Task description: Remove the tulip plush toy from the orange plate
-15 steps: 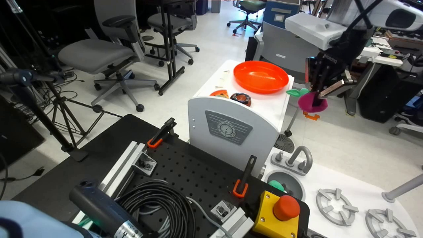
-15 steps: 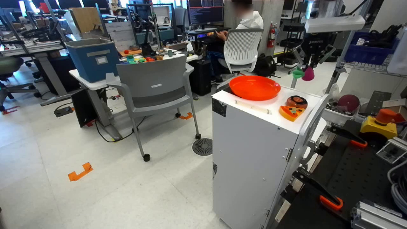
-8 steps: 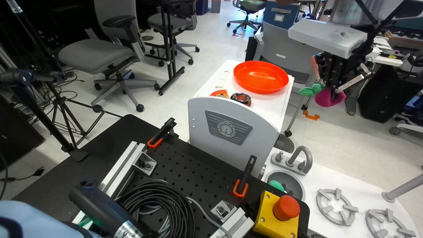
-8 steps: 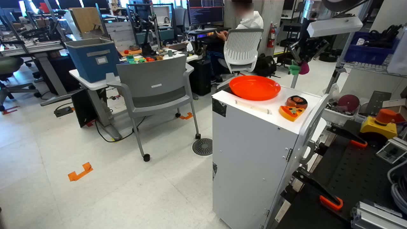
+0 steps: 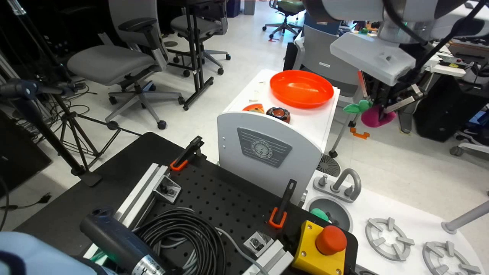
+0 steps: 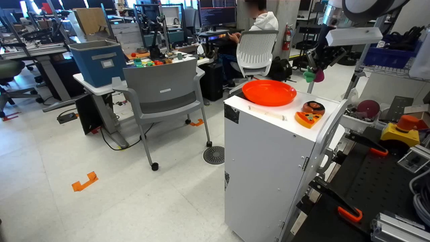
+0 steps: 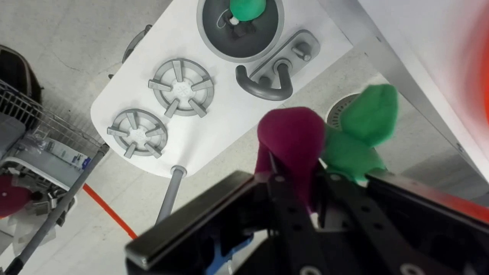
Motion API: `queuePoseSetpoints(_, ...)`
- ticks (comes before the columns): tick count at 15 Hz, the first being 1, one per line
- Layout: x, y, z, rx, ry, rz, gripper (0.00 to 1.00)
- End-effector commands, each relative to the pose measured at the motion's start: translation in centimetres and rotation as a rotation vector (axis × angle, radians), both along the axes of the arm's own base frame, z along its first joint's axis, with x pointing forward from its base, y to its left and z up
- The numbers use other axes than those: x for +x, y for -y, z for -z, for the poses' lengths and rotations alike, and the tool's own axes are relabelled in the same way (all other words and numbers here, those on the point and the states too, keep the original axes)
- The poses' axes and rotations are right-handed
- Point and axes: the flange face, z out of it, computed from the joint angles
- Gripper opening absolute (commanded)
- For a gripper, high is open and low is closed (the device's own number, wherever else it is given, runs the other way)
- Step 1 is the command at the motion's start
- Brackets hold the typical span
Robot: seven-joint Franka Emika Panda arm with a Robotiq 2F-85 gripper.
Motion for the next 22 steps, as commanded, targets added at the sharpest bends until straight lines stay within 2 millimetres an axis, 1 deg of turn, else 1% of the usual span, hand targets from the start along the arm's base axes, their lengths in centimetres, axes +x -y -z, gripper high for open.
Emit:
queuePoseSetpoints(1, -1.4, 0.6, 1.0, 0.061, 0.037, 0.032, 0.03)
queuePoseSetpoints(6, -2.5, 0.7, 1.5, 0.196, 0.047, 0.153, 0.03)
queuePoseSetpoints(14, -2.7, 0.8, 1.5, 0.317, 0.05, 0.269, 0.03)
queuePoseSetpoints(18, -2.8, 0.2, 1.0, 0.44, -0.003, 0.346, 0.03)
queuePoseSetpoints(22, -2.4, -0.2, 0.1, 0.514, -0.044, 0.404, 0.03)
